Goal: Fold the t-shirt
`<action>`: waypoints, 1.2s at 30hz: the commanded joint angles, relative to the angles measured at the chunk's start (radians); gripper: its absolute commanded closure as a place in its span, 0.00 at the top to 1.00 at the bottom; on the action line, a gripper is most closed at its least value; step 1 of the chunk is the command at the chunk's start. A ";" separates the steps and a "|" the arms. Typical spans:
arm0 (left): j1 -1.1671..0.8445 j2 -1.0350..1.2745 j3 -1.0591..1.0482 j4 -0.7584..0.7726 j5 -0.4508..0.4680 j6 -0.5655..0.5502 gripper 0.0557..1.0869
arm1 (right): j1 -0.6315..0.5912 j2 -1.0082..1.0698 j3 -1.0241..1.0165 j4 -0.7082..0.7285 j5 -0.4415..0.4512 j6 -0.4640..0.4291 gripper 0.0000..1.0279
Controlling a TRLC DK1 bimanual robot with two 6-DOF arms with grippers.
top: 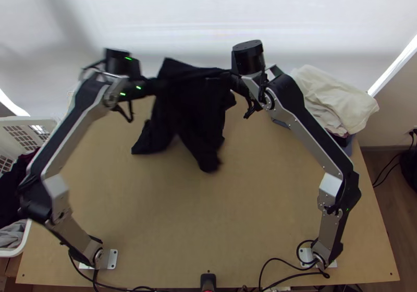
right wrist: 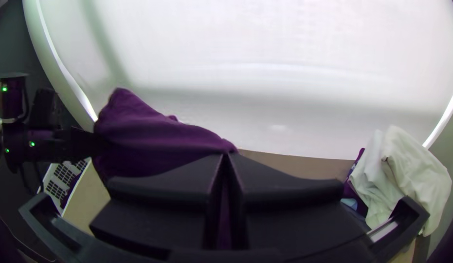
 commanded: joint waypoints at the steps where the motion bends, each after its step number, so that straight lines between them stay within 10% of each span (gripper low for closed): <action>1: 0.064 -0.097 -0.019 -0.010 -0.027 -0.005 0.04 | -0.057 -0.027 0.033 0.020 0.047 0.017 0.03; 7: 0.099 -0.264 -0.209 -0.033 -0.009 0.006 0.07 | -0.103 -0.049 0.004 0.018 0.047 0.029 0.03; 10: 0.095 -0.347 -0.353 -0.050 0.091 0.023 0.66 | -0.103 -0.061 -0.017 0.018 0.047 0.029 0.03; 13: 0.084 -0.390 -0.448 -0.070 0.131 0.024 0.91 | -0.102 -0.065 -0.021 0.018 0.047 0.028 0.03; 23: 0.102 -0.490 -0.620 -0.082 0.129 0.027 0.94 | -0.090 -0.084 -0.027 0.001 0.044 0.025 0.03; 36: -0.013 -0.128 -0.164 -0.081 0.188 -0.062 0.95 | 0.018 -0.168 -0.011 -0.017 -0.024 0.011 0.03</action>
